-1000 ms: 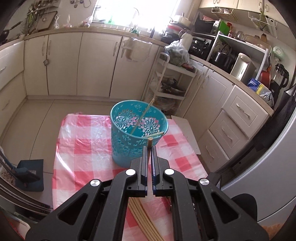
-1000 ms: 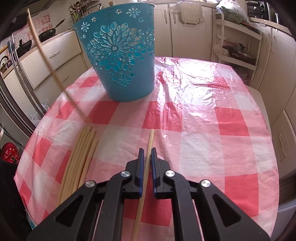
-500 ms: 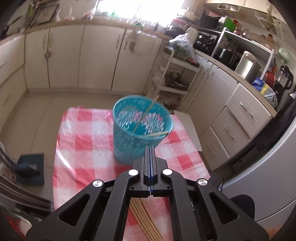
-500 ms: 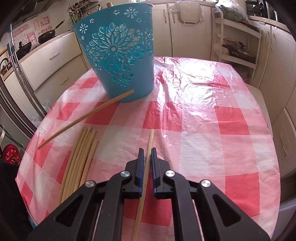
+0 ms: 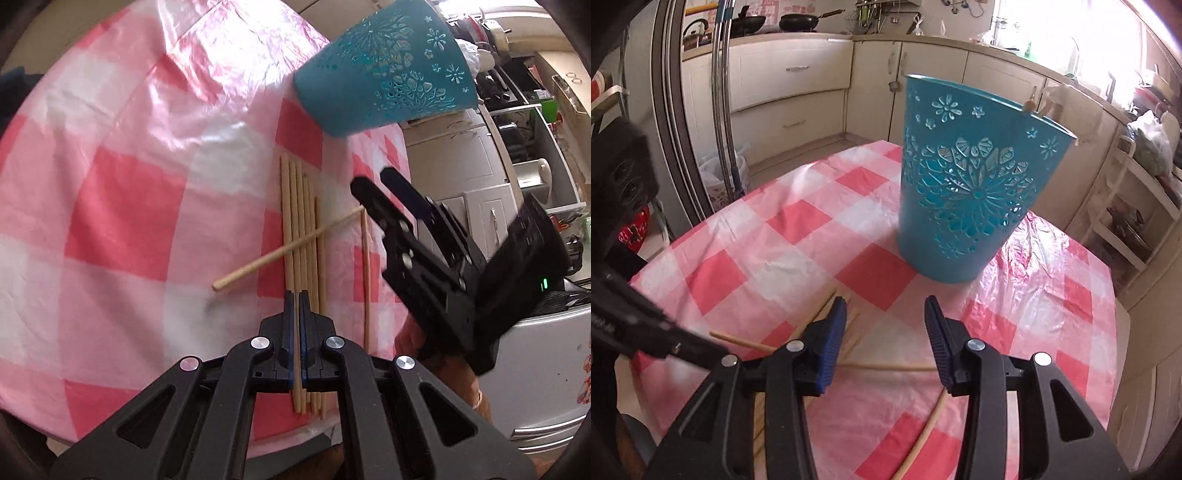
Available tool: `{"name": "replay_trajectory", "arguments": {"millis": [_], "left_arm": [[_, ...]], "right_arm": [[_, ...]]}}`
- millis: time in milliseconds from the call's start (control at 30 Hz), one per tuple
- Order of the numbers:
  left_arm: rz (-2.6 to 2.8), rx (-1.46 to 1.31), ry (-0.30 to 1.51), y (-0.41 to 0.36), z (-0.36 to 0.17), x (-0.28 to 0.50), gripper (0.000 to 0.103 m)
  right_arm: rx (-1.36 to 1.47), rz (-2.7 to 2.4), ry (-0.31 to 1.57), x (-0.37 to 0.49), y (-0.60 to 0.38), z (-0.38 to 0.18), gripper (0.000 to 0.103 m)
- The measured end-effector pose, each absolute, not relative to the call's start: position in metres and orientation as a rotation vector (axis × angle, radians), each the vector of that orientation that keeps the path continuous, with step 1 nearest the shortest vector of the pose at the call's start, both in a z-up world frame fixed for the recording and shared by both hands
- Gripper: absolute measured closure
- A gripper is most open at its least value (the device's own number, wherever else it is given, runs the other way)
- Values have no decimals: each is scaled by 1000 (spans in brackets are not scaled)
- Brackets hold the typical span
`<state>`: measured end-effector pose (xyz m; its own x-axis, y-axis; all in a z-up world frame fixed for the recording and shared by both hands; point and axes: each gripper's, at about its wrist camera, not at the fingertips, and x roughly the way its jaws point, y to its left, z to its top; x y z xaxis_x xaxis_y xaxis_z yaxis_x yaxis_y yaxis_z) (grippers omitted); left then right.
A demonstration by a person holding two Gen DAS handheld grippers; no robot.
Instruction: Organize utensils
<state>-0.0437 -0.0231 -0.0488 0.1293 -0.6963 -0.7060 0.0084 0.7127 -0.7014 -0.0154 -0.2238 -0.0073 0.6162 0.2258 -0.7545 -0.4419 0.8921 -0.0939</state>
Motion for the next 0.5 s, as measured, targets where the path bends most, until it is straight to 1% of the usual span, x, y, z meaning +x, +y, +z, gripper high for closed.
{"name": "replay_trajectory", "arguments": {"millis": [100, 233, 500], "left_arm": [[-540, -632, 1378, -26, -61, -50, 95], [-495, -685, 1339, -23, -67, -45, 95], [-345, -749, 1265, -3, -64, -25, 93]], "right_arm": [[-255, 382, 910, -2, -234, -22, 60], [-198, 401, 961, -2, -242, -35, 60], [-174, 465, 973, -9, -237, -35, 59]]}}
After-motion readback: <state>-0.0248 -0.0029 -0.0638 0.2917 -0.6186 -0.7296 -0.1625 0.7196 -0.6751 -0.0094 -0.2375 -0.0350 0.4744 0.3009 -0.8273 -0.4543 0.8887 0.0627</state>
